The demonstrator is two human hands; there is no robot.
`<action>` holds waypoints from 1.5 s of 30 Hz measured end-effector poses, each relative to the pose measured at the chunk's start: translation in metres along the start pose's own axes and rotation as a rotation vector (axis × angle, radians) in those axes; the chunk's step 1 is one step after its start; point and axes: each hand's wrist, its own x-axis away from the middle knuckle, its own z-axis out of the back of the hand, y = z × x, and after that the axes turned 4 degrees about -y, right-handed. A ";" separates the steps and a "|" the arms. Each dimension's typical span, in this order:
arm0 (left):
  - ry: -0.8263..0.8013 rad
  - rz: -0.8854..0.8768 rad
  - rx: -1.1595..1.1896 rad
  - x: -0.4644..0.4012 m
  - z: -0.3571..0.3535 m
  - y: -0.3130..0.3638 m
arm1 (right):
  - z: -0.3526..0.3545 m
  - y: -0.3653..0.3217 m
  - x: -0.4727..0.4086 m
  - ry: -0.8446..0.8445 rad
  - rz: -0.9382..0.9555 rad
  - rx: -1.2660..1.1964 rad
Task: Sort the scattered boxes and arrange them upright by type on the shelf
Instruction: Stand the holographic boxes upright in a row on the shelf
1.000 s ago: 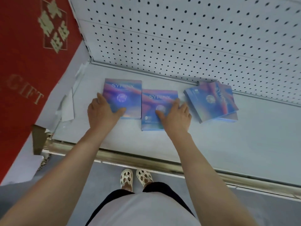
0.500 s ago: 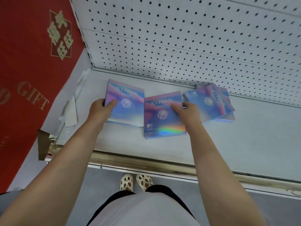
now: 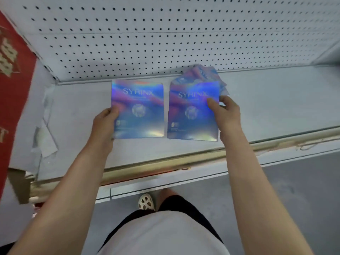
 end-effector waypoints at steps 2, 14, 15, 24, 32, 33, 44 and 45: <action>-0.056 -0.014 -0.029 0.005 -0.017 0.002 | 0.026 0.008 0.014 0.062 0.014 -0.030; -0.483 -0.059 -0.195 0.082 -0.186 -0.020 | 0.204 0.090 0.109 0.493 -0.016 -0.218; -0.516 -0.064 -0.196 0.095 -0.204 -0.025 | 0.224 0.098 0.118 0.527 -0.018 -0.239; -0.764 -0.035 -0.257 0.211 -0.367 -0.098 | 0.407 0.174 0.186 0.755 -0.018 -0.276; -0.946 0.006 -0.329 0.276 -0.488 -0.145 | 0.521 0.225 0.211 0.897 -0.092 -0.273; -0.967 0.013 -0.333 0.278 -0.503 -0.152 | 0.532 0.231 0.209 0.913 -0.100 -0.277; -1.073 0.000 -0.379 0.261 -0.713 -0.184 | 0.668 0.264 0.110 1.003 -0.121 -0.341; -1.076 0.005 -0.384 0.258 -0.735 -0.184 | 0.681 0.264 0.097 1.007 -0.122 -0.344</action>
